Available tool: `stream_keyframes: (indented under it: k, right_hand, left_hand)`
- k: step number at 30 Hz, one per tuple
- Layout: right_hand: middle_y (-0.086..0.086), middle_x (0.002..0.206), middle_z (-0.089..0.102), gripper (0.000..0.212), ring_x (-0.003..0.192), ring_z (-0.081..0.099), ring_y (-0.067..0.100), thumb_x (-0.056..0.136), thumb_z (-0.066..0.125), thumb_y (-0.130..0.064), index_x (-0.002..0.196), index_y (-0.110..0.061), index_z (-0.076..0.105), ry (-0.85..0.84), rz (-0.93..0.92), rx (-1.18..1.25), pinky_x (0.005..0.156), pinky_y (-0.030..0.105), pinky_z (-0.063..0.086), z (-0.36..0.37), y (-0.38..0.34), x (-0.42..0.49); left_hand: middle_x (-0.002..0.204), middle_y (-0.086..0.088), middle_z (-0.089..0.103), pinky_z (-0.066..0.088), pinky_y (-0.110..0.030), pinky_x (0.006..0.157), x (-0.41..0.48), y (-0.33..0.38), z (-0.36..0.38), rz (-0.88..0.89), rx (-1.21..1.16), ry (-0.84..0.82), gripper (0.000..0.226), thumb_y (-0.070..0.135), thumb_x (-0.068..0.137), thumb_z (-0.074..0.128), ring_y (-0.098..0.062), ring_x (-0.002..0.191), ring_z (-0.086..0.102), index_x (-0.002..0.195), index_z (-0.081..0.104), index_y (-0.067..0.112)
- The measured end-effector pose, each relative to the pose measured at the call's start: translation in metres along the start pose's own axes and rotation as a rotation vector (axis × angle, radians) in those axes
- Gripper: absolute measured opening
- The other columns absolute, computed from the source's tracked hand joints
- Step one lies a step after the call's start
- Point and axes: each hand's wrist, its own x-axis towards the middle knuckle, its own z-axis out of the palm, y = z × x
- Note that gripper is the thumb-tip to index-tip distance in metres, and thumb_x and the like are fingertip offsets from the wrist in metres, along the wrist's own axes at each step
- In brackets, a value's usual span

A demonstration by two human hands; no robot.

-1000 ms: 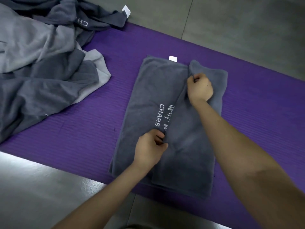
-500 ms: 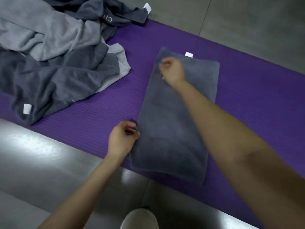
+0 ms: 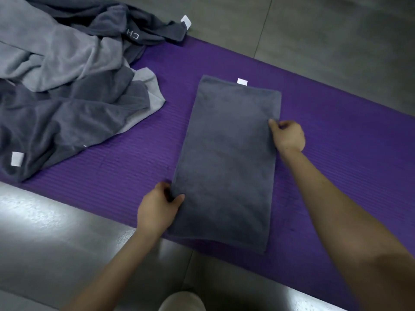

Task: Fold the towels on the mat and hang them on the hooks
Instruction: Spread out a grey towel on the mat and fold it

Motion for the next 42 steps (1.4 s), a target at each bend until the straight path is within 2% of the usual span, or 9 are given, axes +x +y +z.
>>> stream_keyframes:
  k: [7,14,18,21,23,26,32,39,42]
  right_hand:
    - [0.008,0.109,0.067,0.025,0.105,0.06,0.03,0.085,0.062,-0.036,0.1,-0.017,0.066,0.132,0.154,0.126,0.085,0.034,0.045,-0.017,0.029,-0.011]
    - [0.015,0.102,0.068,0.035,0.098,0.062,0.035,0.081,0.064,-0.042,0.096,-0.01,0.069,0.308,0.533,0.171,0.082,0.038,0.046,-0.045,0.164,-0.116]
    - [0.007,0.086,0.07,0.039,0.086,0.064,0.03,0.081,0.061,-0.051,0.08,-0.014,0.07,0.184,0.51,0.166,0.074,0.035,0.048,-0.034,0.174,-0.156]
    - [-0.005,0.067,0.068,0.044,0.074,0.064,0.022,0.08,0.058,-0.059,0.066,-0.018,0.066,0.17,0.466,0.186,0.069,0.032,0.047,-0.051,0.17,-0.16]
    - [-0.006,0.071,0.067,0.041,0.076,0.062,0.02,0.08,0.06,-0.058,0.07,-0.018,0.064,0.249,0.375,0.145,0.069,0.03,0.041,-0.069,0.171,-0.158]
    - [-0.008,0.086,0.067,0.024,0.085,0.057,0.017,0.076,0.072,-0.043,0.082,-0.021,0.065,0.232,-0.004,0.099,0.077,0.031,0.04,-0.088,0.185,-0.146]
    - [-0.005,0.105,0.06,0.055,0.095,0.049,0.018,0.061,0.058,-0.064,0.106,-0.033,0.063,-0.064,-0.598,-0.429,0.081,0.034,0.027,-0.099,0.228,-0.1]
    - [-0.003,0.076,0.062,0.03,0.073,0.058,0.023,0.083,0.047,-0.034,0.089,-0.02,0.073,-0.024,-0.776,-0.463,0.072,0.031,0.028,-0.106,0.217,-0.108]
    - [-0.001,0.079,0.062,0.018,0.079,0.062,0.023,0.085,0.057,-0.026,0.092,-0.019,0.072,-0.316,-0.793,-0.496,0.074,0.032,0.036,-0.107,0.215,-0.135]
  left_hand:
    - [0.078,-0.003,0.061,0.038,-0.032,0.068,0.019,0.005,-0.008,0.072,0.009,-0.054,0.019,0.031,0.086,0.062,-0.026,0.083,0.058,0.083,0.056,0.013]
    - [0.088,-0.002,0.064,0.041,-0.029,0.077,0.1,0.081,-0.026,0.47,0.278,-0.224,0.02,0.033,0.079,0.071,-0.022,0.092,0.061,0.091,0.062,0.021]
    - [0.102,-0.006,0.068,0.044,-0.035,0.086,0.146,0.116,-0.023,0.54,0.434,-0.149,0.032,0.025,0.079,0.071,-0.026,0.102,0.06,0.108,0.061,0.017]
    - [0.106,-0.019,0.061,0.044,-0.045,0.086,0.138,0.108,-0.014,0.622,0.509,0.097,0.034,0.022,0.079,0.067,-0.041,0.101,0.054,0.112,0.061,0.012]
    - [0.093,-0.019,0.061,0.045,-0.044,0.078,0.107,0.092,-0.003,0.823,0.413,0.214,0.028,0.026,0.079,0.06,-0.04,0.088,0.056,0.102,0.064,0.009]
    - [0.075,-0.002,0.059,0.045,-0.032,0.069,0.042,0.058,0.011,1.012,0.263,-0.025,0.033,0.042,0.081,0.05,-0.025,0.072,0.057,0.093,0.067,0.016]
    - [0.078,0.006,0.059,0.043,-0.033,0.066,-0.011,-0.011,0.025,1.049,0.495,-0.198,0.051,0.062,0.07,0.049,-0.016,0.077,0.053,0.103,0.068,0.028]
    - [0.085,0.0,0.064,0.049,-0.032,0.069,0.001,-0.005,0.0,0.94,0.455,-0.263,0.032,0.039,0.08,0.047,-0.025,0.078,0.062,0.09,0.069,0.017]
    - [0.084,0.009,0.066,0.046,-0.025,0.074,0.016,0.0,-0.032,0.781,0.465,-0.481,0.009,0.026,0.086,0.061,-0.011,0.081,0.062,0.084,0.067,0.032]
